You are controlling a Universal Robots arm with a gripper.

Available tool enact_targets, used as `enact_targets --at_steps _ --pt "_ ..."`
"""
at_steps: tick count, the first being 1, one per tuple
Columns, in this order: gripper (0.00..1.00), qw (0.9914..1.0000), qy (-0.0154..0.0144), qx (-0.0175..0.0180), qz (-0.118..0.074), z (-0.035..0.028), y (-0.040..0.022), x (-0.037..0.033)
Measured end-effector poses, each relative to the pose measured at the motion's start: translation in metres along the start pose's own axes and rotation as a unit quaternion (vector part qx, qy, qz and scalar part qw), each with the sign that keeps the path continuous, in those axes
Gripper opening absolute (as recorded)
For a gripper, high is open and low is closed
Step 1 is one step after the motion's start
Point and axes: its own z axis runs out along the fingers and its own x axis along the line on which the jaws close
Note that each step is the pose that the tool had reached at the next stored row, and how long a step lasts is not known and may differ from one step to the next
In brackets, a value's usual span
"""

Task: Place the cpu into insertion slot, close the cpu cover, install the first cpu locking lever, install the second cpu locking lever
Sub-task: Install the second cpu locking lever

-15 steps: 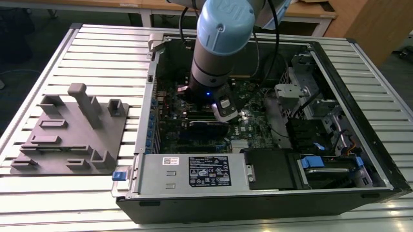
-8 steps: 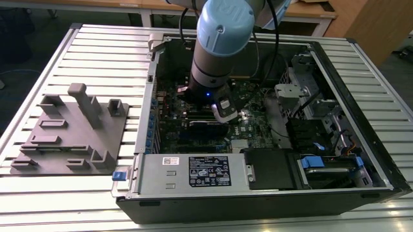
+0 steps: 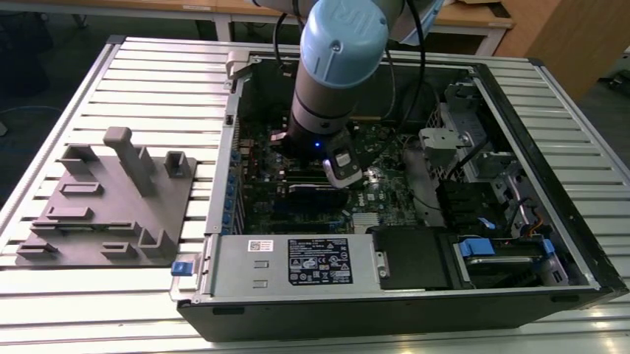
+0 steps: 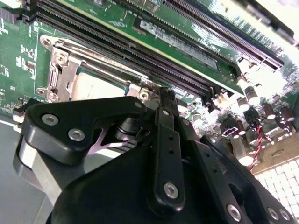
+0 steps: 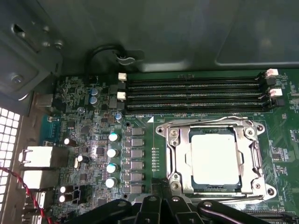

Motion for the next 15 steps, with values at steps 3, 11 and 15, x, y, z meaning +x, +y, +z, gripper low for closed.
enact_targets --at_steps 3,11,15 --pt "0.11 1.0 0.0 0.0002 0.0 -0.0016 0.0002 0.0001" --pt "0.11 1.0 0.0 0.0001 0.0 -0.0191 0.0057 0.0015" --pt "0.11 1.0 -0.0001 -0.0001 0.0 -0.0201 0.006 0.0015"
